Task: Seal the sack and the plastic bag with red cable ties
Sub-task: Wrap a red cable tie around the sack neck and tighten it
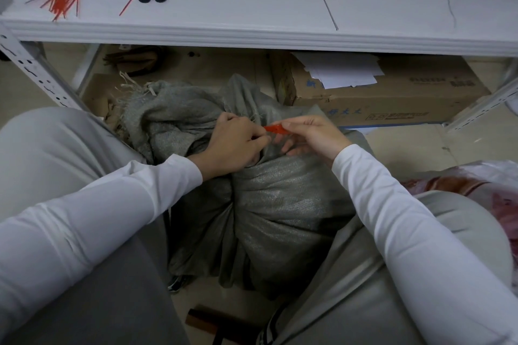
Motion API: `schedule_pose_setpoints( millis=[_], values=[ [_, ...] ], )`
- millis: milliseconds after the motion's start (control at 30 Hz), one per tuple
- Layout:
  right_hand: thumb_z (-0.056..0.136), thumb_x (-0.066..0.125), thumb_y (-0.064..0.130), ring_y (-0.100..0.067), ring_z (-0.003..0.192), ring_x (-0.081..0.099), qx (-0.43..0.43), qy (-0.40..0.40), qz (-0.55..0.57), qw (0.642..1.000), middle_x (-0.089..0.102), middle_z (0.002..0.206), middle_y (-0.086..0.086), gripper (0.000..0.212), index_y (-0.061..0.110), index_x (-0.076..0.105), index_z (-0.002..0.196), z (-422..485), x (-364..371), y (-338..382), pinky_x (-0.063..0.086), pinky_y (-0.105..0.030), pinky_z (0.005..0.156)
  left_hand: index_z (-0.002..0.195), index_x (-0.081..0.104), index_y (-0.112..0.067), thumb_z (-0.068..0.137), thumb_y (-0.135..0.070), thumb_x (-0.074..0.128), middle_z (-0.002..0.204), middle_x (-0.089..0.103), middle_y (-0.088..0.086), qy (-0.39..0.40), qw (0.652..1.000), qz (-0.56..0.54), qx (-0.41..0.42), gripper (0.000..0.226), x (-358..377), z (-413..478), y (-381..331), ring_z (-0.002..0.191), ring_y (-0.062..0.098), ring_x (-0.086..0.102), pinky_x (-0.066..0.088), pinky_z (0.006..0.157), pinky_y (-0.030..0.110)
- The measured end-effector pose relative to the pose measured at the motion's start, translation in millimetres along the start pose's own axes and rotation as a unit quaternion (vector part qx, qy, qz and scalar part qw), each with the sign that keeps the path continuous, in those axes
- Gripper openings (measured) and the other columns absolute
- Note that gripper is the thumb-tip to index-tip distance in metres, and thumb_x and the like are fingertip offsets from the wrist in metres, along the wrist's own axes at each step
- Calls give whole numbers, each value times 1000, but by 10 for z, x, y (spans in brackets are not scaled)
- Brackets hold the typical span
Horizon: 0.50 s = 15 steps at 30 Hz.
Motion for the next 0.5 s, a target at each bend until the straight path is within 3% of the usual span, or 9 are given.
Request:
schedule_pose_setpoints(
  millis=[500],
  values=[
    [99,48,16,-16,72,64,-3,23,2,1000,72,97,-9,23,15,69,107,-42,18,6,55,-26,67,47,47,-26,91,-37,44,48,52,-12,1,1000,-4,0,46,-5,-15,-11,63,-2,51,27,97,35]
  ],
)
Point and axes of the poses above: each hand's wrist, its own z-axis towards the middle knuckle, its own x-axis out of the palm, y = z × x, the point moved 1 cm from there along z, towards the middle knuckle
